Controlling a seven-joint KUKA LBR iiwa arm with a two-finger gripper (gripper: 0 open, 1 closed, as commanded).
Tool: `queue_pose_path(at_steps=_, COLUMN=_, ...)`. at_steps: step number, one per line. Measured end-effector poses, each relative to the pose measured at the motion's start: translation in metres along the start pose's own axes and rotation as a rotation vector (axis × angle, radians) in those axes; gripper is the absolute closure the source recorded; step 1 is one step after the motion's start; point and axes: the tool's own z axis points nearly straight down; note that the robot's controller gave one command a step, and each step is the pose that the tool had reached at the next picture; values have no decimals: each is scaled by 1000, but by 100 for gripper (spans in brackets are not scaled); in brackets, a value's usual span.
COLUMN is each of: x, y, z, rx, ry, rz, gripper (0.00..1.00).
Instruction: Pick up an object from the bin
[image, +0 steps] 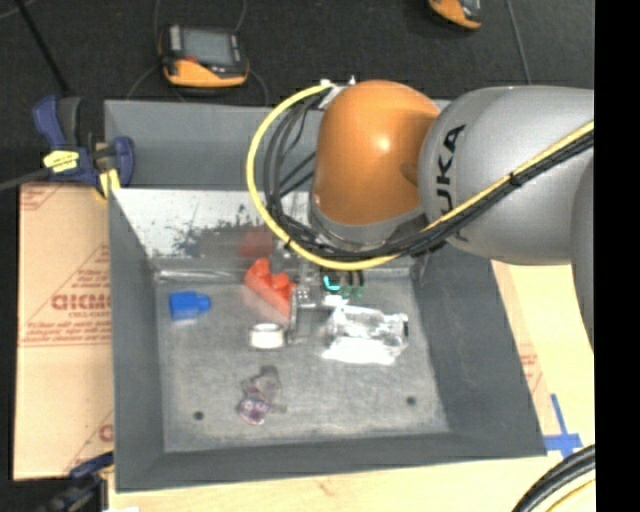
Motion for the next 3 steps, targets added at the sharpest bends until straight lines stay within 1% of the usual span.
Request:
queue_pose_path(at_steps=1, x=51, y=22, z=123, rx=2, ry=0, rz=-419, gripper=0)
queue_pose_path(at_steps=2, x=58, y=18, z=159, rx=0, ry=-2, rz=-423, gripper=0)
queue_pose_path(at_steps=3, x=57, y=19, z=157, rx=-1, ry=-6, rz=-420, gripper=100)
